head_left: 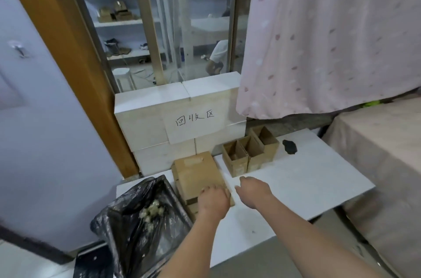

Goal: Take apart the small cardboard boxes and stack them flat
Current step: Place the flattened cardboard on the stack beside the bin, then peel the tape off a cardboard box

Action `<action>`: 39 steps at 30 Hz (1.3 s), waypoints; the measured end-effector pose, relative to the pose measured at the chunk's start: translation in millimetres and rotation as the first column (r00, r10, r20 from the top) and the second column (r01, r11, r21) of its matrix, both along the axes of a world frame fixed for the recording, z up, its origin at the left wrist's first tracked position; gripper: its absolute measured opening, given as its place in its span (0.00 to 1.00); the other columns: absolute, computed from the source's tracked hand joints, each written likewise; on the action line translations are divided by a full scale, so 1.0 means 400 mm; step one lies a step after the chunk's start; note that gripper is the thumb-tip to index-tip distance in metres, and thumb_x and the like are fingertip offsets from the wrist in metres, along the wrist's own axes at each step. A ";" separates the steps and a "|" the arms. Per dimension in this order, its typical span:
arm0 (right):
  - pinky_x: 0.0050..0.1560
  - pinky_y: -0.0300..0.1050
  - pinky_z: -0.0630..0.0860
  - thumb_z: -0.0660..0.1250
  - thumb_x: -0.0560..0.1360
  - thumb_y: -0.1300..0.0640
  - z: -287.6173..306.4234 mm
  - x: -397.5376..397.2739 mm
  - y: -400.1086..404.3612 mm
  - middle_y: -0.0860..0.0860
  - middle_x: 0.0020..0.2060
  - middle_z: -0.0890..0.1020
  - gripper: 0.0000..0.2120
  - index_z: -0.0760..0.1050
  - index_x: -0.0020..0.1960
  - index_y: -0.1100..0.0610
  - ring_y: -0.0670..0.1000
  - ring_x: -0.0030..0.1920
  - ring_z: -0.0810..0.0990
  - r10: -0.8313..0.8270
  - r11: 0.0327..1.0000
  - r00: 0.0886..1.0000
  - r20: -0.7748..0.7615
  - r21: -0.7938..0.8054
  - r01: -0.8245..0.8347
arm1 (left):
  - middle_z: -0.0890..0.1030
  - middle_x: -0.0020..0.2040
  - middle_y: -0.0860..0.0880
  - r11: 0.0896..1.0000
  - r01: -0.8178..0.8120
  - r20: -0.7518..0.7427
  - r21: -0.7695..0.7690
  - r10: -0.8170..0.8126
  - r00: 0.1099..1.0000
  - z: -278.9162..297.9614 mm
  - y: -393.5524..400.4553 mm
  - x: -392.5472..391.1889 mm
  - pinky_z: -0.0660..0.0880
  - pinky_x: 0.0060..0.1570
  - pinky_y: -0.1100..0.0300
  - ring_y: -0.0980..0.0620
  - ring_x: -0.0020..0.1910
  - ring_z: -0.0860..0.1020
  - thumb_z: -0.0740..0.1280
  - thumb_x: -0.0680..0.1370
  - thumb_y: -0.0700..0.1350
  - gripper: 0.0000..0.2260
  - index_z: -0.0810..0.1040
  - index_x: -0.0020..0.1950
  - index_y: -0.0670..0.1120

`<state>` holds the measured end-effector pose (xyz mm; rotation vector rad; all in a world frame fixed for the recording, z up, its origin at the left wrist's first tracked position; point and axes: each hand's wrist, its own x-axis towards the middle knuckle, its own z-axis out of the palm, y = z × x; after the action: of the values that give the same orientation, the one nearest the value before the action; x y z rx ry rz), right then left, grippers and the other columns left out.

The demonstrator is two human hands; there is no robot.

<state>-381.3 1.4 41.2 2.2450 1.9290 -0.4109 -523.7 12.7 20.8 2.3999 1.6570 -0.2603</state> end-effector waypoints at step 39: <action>0.46 0.47 0.71 0.54 0.82 0.46 -0.091 0.671 0.213 0.56 0.59 0.78 0.20 0.68 0.66 0.58 0.58 0.58 0.77 0.033 0.997 0.973 -0.228 -0.055 -0.046 | 0.72 0.71 0.44 0.863 -0.492 -0.024 -0.116 0.492 0.870 -0.089 0.122 0.566 0.72 0.63 0.48 0.44 0.68 0.72 0.49 0.83 0.61 0.28 0.63 0.77 0.45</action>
<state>-113.1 86.7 4.7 2.2010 2.0331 -0.7393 -297.4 61.5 -14.9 1.8049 2.1112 -0.2520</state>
